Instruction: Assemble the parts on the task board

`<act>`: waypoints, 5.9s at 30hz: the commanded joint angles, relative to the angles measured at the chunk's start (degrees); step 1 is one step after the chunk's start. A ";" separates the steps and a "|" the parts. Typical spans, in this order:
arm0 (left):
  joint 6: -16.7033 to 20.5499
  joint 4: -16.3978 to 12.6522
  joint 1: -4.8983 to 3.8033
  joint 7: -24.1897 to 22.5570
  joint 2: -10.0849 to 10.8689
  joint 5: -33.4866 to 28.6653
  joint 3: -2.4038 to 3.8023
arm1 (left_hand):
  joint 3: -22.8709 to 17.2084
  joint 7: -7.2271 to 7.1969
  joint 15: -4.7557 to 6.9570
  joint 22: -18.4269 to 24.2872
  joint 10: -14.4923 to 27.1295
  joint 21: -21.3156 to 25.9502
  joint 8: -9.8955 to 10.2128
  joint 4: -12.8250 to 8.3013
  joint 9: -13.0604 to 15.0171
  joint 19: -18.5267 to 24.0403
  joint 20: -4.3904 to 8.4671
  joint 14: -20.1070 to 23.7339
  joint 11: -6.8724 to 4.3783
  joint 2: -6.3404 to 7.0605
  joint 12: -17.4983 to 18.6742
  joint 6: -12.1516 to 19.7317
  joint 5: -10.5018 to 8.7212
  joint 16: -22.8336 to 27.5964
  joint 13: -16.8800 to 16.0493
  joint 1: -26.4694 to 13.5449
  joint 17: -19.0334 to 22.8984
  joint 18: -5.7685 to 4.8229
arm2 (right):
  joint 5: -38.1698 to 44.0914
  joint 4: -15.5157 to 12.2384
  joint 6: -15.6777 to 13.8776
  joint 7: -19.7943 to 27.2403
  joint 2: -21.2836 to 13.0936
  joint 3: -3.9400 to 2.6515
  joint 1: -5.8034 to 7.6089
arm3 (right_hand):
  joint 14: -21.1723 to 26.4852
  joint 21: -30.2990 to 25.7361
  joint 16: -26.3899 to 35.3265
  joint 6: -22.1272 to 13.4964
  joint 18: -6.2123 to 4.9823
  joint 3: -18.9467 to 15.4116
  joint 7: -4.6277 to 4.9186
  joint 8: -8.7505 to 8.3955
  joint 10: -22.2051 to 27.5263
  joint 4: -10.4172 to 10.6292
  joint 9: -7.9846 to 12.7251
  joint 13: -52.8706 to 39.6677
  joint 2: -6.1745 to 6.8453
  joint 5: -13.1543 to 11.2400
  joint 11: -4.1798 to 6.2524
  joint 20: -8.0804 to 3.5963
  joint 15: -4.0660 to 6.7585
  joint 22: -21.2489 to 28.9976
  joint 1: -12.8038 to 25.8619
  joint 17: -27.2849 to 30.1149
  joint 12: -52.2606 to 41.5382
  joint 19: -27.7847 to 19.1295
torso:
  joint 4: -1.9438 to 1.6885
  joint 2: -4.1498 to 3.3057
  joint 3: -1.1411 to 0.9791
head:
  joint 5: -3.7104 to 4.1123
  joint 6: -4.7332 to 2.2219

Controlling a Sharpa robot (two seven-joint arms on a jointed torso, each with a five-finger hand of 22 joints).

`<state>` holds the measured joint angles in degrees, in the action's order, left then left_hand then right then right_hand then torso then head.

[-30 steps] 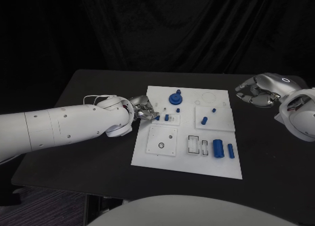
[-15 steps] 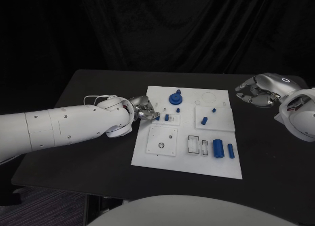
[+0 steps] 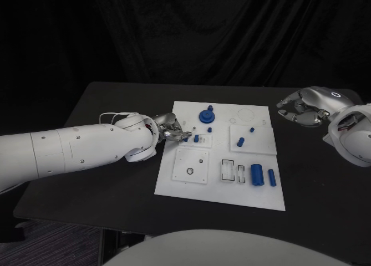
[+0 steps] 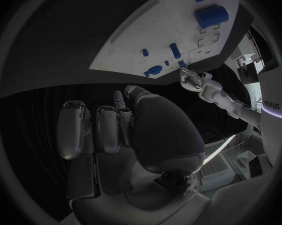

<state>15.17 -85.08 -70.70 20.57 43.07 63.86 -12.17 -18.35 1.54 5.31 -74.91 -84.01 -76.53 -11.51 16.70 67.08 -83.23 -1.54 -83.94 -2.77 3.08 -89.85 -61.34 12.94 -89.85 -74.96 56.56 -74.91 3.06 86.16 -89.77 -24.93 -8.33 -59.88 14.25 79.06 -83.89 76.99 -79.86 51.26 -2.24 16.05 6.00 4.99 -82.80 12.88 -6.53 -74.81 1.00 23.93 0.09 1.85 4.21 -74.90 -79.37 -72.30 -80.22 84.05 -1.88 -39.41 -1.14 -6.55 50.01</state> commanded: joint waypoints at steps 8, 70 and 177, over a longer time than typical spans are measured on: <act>-0.07 0.25 0.25 -1.32 -0.22 0.02 0.00 | 7.90 0.06 -0.45 -10.85 -5.99 0.35 0.11 0.11 0.65 0.41 -0.09 -6.06 0.53 -1.74 -0.15 -0.27 -2.77 -0.15 -15.04 -5.25 -15.09 0.13 | 0.15 0.06 0.30 -0.61 -0.02 -0.04 -0.32 | -2.92 -0.27 0.32 0.25 -0.77 0.40 0.08 -0.21 0.36 -0.04 0.08 3.71 0.49 0.22 0.09 0.38 -0.16 -11.08 0.27 0.08 0.33 1.25 | -0.01 -0.03 0.01 | -0.07 -0.01; 0.71 0.99 0.53 -2.54 -0.39 -0.98 0.00 | 27.04 -0.50 -0.13 -11.12 -5.99 -0.73 -10.98 0.04 9.15 -0.09 0.16 -6.06 0.11 -12.63 -0.15 4.97 5.07 -0.15 -15.04 -1.19 -15.09 -0.05 | 0.15 0.02 0.57 -0.71 -0.16 -0.04 -0.41 | -2.93 -0.28 0.29 0.27 -0.77 0.54 0.06 -0.26 0.36 -0.13 0.11 3.74 0.46 0.24 0.10 0.37 -0.15 -11.08 0.34 0.05 0.34 1.25 | -0.01 -0.03 0.01 | -0.29 -0.01; -1.79 20.65 -4.61 -40.75 -14.92 32.14 0.04 | 0.08 -3.62 -4.50 -9.92 47.57 2.66 5.38 -8.26 -35.48 4.74 -4.15 8.95 6.00 5.21 64.74 17.20 3.72 15.96 39.00 29.20 8.82 0.86 | -1.31 0.07 0.64 0.05 0.03 -0.05 -0.48 | -2.94 -0.22 0.29 0.46 -0.75 0.64 0.09 -0.24 0.31 -0.23 0.11 3.66 0.54 0.26 0.07 0.37 -0.16 -11.11 0.56 0.06 0.29 1.29 | 0.41 -0.49 0.15 | 0.40 -0.01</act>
<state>15.77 -64.42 -75.37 -20.17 28.31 95.62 -12.19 -18.58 -2.05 0.93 -74.90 -36.17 -73.58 -6.48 8.54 31.65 -78.05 -5.75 -74.86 3.22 8.76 -25.01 -43.84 16.47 -73.88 -35.88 85.83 -66.11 3.98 84.87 -89.56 -24.35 -8.17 -59.77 14.24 78.70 -83.89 76.99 -79.86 51.26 -2.24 16.37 6.00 4.99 -82.80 12.56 -6.50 -74.40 1.23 23.93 0.09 1.85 4.21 -74.92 -79.14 -72.21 -80.14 84.04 -1.46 -39.86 -1.01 -6.10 50.01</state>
